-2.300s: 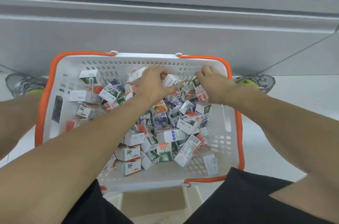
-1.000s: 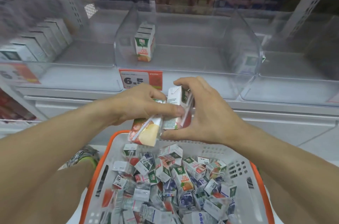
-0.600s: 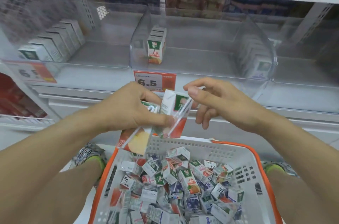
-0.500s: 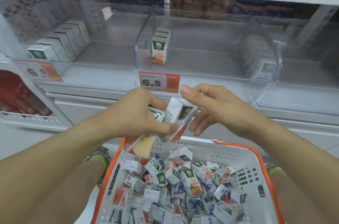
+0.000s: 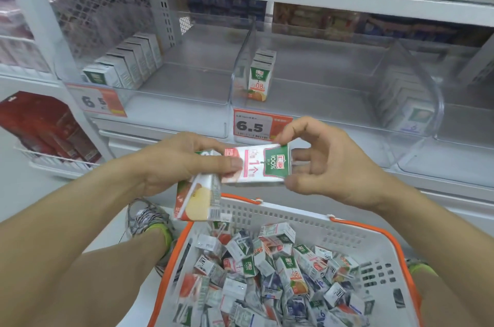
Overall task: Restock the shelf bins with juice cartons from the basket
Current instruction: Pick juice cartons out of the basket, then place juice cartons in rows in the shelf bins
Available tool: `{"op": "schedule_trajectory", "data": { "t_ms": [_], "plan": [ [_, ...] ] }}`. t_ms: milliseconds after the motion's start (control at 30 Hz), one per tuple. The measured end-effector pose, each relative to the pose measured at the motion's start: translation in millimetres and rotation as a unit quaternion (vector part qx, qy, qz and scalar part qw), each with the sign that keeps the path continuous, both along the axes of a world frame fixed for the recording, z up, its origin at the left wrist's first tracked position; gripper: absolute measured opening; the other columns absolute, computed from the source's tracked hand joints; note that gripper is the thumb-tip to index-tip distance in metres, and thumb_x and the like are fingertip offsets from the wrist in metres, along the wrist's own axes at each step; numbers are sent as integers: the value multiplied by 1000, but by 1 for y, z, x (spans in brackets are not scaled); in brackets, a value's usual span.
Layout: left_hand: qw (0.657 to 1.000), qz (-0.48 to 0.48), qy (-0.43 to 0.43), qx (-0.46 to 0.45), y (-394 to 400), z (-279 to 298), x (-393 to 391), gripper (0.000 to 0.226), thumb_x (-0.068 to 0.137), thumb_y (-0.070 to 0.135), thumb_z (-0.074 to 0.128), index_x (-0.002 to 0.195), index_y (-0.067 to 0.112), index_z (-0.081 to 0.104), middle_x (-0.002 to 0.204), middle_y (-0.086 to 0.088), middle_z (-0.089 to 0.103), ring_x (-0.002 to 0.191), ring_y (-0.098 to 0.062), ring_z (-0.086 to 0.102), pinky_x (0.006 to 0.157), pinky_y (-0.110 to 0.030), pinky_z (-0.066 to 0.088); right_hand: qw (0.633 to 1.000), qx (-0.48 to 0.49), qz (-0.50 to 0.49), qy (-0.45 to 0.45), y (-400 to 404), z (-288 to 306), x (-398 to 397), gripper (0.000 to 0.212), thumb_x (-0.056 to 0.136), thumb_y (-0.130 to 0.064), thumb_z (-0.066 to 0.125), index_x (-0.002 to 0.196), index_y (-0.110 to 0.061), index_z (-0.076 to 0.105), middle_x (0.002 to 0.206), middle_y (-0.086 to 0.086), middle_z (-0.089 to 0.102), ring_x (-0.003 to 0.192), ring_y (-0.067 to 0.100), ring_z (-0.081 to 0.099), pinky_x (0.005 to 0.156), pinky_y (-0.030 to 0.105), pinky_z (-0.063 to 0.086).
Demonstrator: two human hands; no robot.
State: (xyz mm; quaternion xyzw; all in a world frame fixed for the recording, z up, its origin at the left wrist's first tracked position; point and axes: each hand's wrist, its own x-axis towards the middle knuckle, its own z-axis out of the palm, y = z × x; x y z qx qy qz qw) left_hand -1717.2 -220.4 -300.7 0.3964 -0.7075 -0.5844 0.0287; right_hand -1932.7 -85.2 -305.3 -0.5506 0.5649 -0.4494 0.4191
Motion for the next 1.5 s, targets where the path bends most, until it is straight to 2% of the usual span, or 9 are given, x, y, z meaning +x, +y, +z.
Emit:
{"op": "schedule_trajectory", "data": {
  "t_ms": [100, 267, 500, 800, 1000, 1100, 1267, 1367, 1500],
  "plan": [
    [994, 12, 82, 73, -5, 1, 15, 45, 68, 20, 86, 109, 8, 72, 105, -13, 75, 94, -26, 73, 79, -32, 60, 997, -40, 14, -67, -6, 2, 12, 47, 67, 14, 69, 104, -12, 56, 110, 1, 66, 102, 36, 68, 81, 52, 59],
    [974, 113, 191, 46, -21, 9, 41, 51, 64, 22, 79, 113, 12, 71, 104, -13, 76, 78, -17, 72, 56, -22, 55, 992, -13, -67, -104, -42, 18, 34, 62, 65, -5, 89, 119, -12, 60, 118, 13, 69, 98, 24, 72, 81, 30, 59],
    [941, 269, 193, -74, -57, 14, 85, 56, 46, 60, 83, 90, 27, 76, 89, 4, 75, 60, -13, 65, 45, -30, 50, 984, -45, -95, -141, -122, 42, 87, 43, 80, -2, 79, 118, -8, 61, 102, 21, 73, 86, 37, 73, 77, 40, 62],
    [898, 407, 147, -83, -94, -12, 126, 42, 57, 50, 83, 71, 13, 70, 54, 8, 65, 44, -11, 57, 58, -31, 49, 964, -224, -119, 77, -261, 37, 157, 24, 75, -14, 85, 92, -21, 70, 90, 2, 73, 76, 10, 69, 73, 26, 59],
    [899, 422, 111, -39, -113, -32, 139, 90, 45, 70, 87, 87, -5, 63, 62, -4, 60, 55, -21, 57, 64, -34, 49, 956, -220, -115, 155, -322, 35, 190, 18, 74, -27, 84, 89, -21, 76, 83, -4, 73, 69, 6, 67, 71, 27, 58],
    [914, 395, 87, 15, -115, -36, 146, 79, 44, 74, 84, 79, 9, 57, 57, 1, 58, 58, -23, 55, 71, -36, 47, 947, -237, -99, 192, -333, 42, 194, 18, 71, -27, 85, 86, -20, 77, 79, -5, 74, 66, 1, 65, 63, 15, 53],
    [917, 370, 114, 93, -114, -37, 152, 74, 55, 49, 86, 105, 0, 64, 91, -13, 74, 81, -30, 66, 98, -53, 51, 940, -223, -90, 241, -338, 50, 191, 20, 69, -28, 85, 87, -21, 78, 77, -6, 73, 68, 4, 65, 67, 25, 57],
    [919, 363, 117, 97, -113, -39, 148, 35, 84, 25, 76, 103, -3, 65, 82, -15, 75, 77, -29, 68, 94, -50, 52, 939, -216, -83, 255, -338, 52, 189, 20, 67, -25, 86, 85, -21, 78, 78, -7, 74, 68, 3, 66, 68, 26, 58],
    [930, 344, 109, 67, -113, -43, 145, 33, 89, 30, 71, 99, 0, 68, 82, -14, 76, 72, -25, 68, 86, -44, 52, 947, -198, -56, 249, -338, 47, 190, 25, 67, -27, 90, 88, -19, 77, 83, -6, 75, 68, -1, 64, 61, 12, 50]
  ]
}}
